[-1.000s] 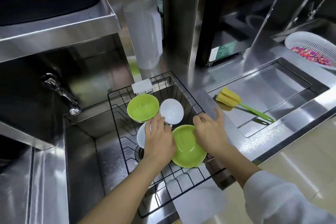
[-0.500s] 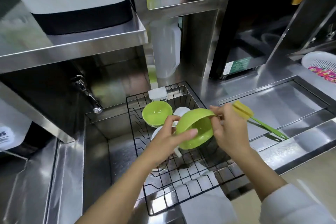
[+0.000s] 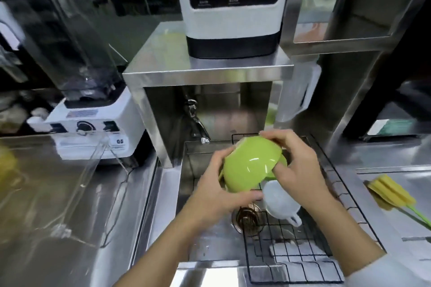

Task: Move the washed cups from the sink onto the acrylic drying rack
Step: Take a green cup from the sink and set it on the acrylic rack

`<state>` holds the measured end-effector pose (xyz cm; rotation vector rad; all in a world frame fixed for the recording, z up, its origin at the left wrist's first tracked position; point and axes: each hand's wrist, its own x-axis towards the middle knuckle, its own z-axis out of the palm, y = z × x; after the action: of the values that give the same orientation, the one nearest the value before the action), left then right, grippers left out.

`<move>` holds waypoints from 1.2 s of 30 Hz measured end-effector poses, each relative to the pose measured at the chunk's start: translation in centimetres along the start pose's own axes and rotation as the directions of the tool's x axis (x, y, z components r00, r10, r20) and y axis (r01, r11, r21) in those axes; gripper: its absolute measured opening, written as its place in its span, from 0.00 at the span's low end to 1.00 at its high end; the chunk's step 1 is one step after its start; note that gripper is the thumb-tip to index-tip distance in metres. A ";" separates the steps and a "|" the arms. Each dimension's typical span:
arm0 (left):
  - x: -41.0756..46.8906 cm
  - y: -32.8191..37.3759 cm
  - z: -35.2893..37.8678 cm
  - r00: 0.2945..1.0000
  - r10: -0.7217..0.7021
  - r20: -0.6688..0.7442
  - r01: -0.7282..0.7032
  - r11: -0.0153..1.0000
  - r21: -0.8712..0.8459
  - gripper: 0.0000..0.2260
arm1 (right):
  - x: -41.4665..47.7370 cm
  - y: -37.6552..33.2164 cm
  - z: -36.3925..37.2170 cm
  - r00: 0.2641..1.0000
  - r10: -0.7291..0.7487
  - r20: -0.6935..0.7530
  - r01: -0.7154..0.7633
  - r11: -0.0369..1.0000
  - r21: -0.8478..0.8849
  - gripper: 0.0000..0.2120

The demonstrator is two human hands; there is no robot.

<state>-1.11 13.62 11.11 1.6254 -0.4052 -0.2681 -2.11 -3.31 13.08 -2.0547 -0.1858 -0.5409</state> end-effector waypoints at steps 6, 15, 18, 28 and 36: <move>-3.4 2.2 -7.6 0.960 0.221 -0.171 -0.113 0.867 0.484 0.41 | 2.8 -5.8 2.8 0.756 0.000 0.654 -0.013 1.000 0.015 0.50; -8.3 4.0 -19.8 0.839 0.518 -0.168 -0.179 0.553 0.813 0.37 | 4.5 -13.3 13.7 0.775 -0.155 0.612 0.221 0.975 -0.033 0.51; -9.9 3.9 -25.0 0.887 0.441 -0.137 -0.089 0.455 0.886 0.39 | 4.6 -15.7 18.8 0.802 -0.209 0.560 0.300 0.951 -0.074 0.50; -11.8 1.8 -39.1 0.984 0.138 -0.110 0.062 0.315 0.947 0.41 | 4.8 -20.6 35.0 0.850 -0.144 0.507 0.254 0.955 -0.154 0.46; -11.0 1.4 -45.1 0.996 0.012 -0.093 0.079 0.434 0.897 0.39 | 5.2 -22.0 41.6 0.906 0.064 0.419 0.084 0.942 -0.326 0.42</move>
<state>7.13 59.09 16.20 2.7311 -0.4856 0.0353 7.53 43.03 14.54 -2.4940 -0.3835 -0.1207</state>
